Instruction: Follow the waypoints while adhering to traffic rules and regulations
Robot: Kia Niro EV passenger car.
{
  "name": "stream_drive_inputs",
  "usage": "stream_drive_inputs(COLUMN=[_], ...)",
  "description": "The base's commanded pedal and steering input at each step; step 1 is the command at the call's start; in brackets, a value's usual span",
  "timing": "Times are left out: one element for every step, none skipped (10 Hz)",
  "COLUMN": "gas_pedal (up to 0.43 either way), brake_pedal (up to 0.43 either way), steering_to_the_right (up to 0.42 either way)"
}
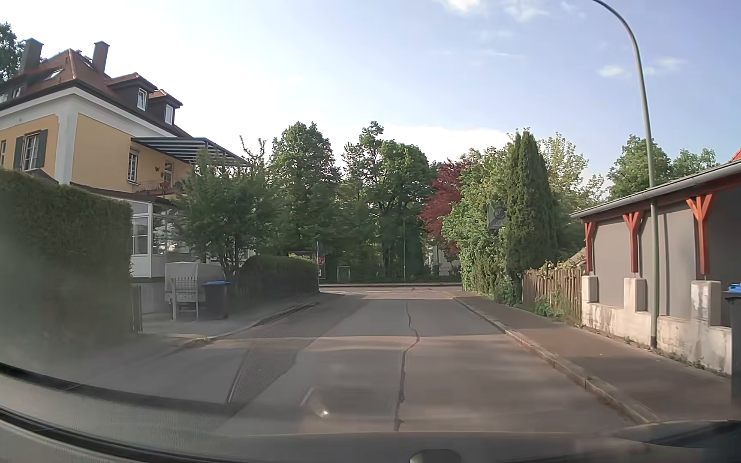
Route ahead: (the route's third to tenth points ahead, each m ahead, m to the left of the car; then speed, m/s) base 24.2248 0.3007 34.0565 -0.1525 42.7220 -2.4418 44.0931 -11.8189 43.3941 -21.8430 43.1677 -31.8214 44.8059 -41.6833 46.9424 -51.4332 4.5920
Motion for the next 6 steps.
stream_drive_inputs(gas_pedal=[0.039, 0.047, 0.047, 0.039, 0.039, 0.039], brake_pedal=[0.000, 0.000, 0.000, 0.000, 0.000, 0.000], steering_to_the_right=[-0.005, -0.005, -0.005, -0.005, -0.005, -0.004])
